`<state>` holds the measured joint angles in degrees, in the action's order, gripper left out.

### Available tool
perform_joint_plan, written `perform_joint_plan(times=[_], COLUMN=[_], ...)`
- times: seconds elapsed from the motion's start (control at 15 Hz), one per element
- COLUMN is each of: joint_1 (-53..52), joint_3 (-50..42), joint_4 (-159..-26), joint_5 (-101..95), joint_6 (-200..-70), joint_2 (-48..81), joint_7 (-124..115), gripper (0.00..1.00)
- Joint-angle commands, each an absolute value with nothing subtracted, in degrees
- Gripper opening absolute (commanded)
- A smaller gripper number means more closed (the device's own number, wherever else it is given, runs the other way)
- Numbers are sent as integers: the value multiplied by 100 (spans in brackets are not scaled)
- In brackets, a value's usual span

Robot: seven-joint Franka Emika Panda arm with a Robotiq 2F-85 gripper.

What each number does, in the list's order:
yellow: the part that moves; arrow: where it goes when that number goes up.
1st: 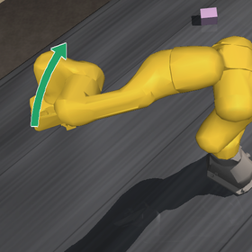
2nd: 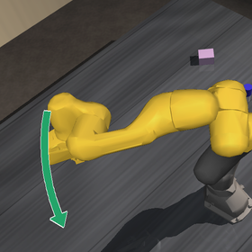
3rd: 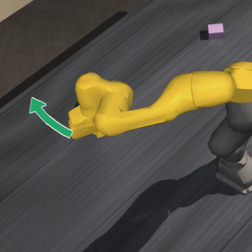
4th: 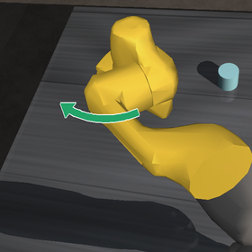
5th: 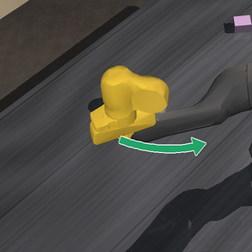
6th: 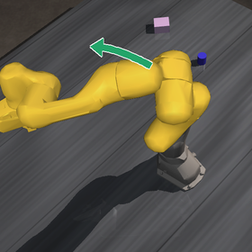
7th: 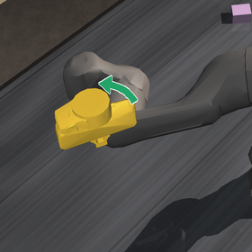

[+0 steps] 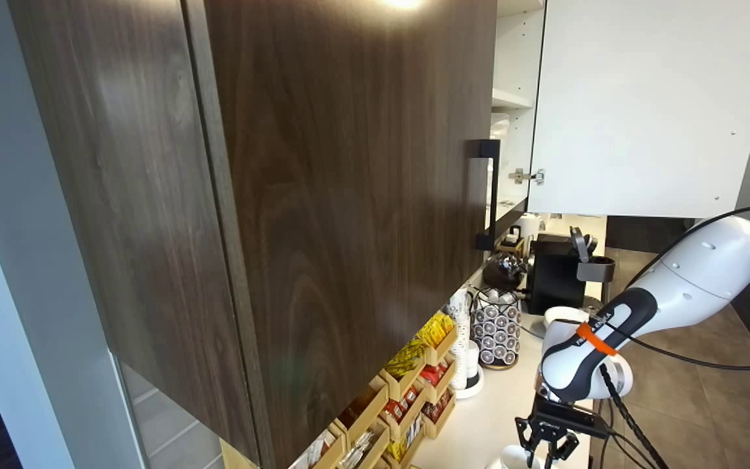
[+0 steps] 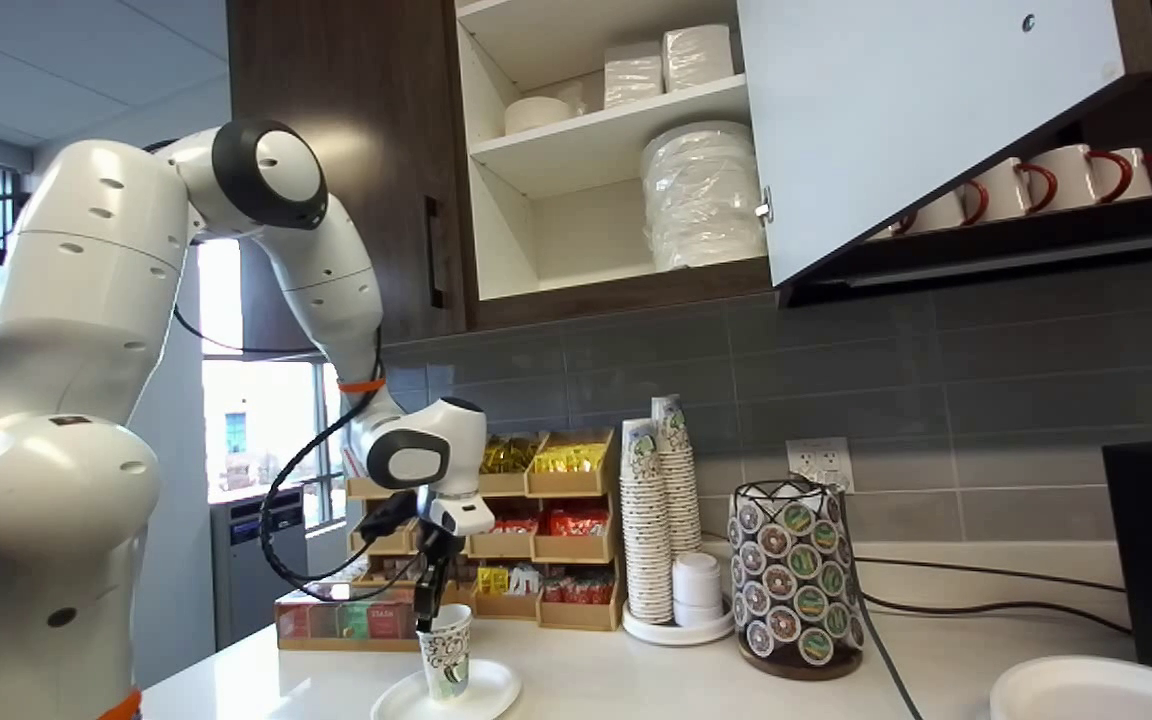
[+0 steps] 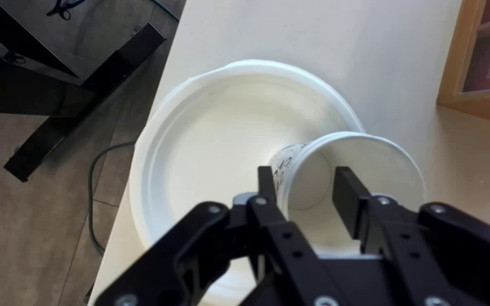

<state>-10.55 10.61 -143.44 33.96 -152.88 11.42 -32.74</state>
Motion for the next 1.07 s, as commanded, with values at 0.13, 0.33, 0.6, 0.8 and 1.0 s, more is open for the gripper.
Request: perform_joint_plan(times=[0.13,0.33,0.6,0.8,1.0], joint_1=[-1091,-1088,-1080,-1075,-1059], joint_3=[1023,1021,1025,1046,1062], joint_4=[-14216,-14194,-14199,-14289,-14396], joint_5=[3355,3361,3381,3425,3492], joint_6=[-15265,-15251,-15250,-15235,-15141], joint_2=[1367,1419,1342,1088,766], joint_7=[-3337,-3331,-3316,-3309,-3321], gripper=[0,0,1,1,1])
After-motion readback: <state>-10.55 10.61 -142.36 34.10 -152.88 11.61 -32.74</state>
